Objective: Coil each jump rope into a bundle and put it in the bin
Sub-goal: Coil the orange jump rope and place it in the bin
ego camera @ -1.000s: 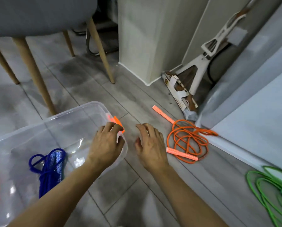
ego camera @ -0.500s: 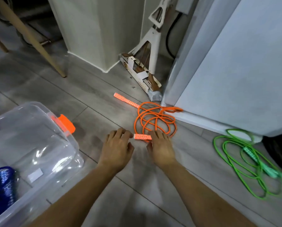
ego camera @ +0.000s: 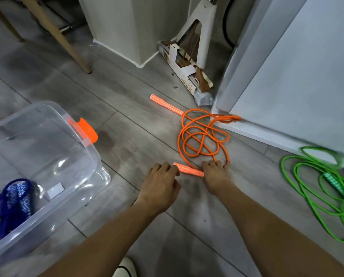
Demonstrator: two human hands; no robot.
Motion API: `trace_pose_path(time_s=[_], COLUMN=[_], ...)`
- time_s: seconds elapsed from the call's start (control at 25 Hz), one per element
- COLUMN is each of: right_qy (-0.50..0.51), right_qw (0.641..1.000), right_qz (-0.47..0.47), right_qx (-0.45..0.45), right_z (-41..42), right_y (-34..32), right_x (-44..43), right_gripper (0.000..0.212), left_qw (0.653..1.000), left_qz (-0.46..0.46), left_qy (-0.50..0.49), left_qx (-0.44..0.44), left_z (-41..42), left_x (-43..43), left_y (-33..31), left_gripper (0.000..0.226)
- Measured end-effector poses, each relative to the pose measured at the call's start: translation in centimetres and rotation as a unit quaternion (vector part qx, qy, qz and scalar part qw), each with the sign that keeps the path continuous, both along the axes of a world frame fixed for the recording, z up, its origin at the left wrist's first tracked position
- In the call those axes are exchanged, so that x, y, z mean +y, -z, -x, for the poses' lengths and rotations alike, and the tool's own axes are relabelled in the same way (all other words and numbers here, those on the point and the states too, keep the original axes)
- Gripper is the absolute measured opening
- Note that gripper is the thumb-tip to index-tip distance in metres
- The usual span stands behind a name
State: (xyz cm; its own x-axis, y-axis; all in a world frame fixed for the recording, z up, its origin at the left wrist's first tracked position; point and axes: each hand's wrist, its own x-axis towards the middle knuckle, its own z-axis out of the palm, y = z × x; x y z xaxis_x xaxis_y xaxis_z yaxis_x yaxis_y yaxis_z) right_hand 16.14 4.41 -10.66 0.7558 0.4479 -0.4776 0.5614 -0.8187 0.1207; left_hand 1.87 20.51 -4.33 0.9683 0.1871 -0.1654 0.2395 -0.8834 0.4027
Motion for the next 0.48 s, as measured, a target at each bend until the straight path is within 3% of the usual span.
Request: trace_pose_path(time_s=[0.08, 0.2, 0.32, 0.48], right_qy=[-0.026, -0.043, -0.027, 0.04], right_qw=[0.999, 0.991, 0.974, 0.923], right_qz=[-0.018, -0.096, -0.178, -0.359], right_qx=[0.007, 0.086, 0.139, 0.134], right_z=[1.8, 3.7, 4.9, 6.6], right_y=[-1.0, -5.4, -12.2, -22.6], right_x=[-1.0, -2.3, -3.7, -5.0], right_gripper=[0.04, 0.04, 0.035, 0.025], left_qw=[1.0, 0.999, 0.996, 0.984], left_qz=[-0.003, 0.001, -0.026, -0.091], left_qy=[0.018, 0.051, 0.088, 0.149], left_qx=[-0.004, -0.006, -0.013, -0.025], left_z=[0.2, 0.4, -0.3, -1.2], left_x=[-0.2, -0.9, -2.4, -5.1], left_y=[-0.8, -3.6, -8.4, -17.0], left_gripper=[0.034, 0.032, 0.046, 0.046])
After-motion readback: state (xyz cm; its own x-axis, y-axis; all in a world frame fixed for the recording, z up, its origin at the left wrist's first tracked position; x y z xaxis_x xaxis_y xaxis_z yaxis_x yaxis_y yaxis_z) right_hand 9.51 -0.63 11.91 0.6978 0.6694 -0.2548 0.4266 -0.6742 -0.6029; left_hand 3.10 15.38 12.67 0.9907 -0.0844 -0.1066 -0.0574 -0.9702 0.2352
